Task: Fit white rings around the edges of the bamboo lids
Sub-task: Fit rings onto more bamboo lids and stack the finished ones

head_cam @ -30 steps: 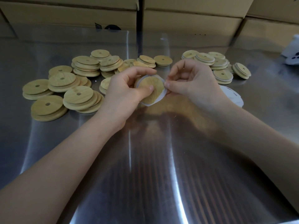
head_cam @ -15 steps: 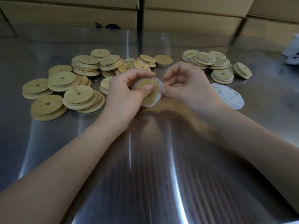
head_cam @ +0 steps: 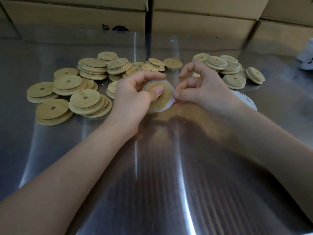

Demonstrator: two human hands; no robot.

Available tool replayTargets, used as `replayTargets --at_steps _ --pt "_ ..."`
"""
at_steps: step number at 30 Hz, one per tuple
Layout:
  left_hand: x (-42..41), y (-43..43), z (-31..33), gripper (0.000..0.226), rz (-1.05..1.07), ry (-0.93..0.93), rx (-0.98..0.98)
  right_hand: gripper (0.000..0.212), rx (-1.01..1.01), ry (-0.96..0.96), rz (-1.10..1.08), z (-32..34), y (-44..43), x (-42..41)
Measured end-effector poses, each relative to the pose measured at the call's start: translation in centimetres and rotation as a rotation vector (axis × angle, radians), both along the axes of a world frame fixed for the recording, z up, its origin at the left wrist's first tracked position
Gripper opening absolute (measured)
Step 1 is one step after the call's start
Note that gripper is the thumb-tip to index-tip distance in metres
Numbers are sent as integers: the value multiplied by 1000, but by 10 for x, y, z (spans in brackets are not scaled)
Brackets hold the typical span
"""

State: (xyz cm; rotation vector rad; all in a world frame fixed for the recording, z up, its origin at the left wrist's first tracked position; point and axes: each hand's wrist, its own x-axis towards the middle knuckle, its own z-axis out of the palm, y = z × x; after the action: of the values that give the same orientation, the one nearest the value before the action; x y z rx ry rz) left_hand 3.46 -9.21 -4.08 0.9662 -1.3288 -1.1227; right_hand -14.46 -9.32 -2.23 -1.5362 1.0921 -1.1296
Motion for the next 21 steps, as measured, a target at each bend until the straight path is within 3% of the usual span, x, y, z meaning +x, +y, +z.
replayTargets --at_steps 7,13,18,21 --pt "4 -2 -1 26 -43 39 43 32 -86 14 -11 -3 0 2" --pt "5 -2 -4 31 -104 -71 -3 31 -117 25 -85 -3 2 4" --pt "4 -4 -5 31 -30 -67 -29 32 -48 65 -78 -2 5 10" --pt "4 -5 -5 31 -10 -62 -38 34 -114 158 -130 -3 8 16"
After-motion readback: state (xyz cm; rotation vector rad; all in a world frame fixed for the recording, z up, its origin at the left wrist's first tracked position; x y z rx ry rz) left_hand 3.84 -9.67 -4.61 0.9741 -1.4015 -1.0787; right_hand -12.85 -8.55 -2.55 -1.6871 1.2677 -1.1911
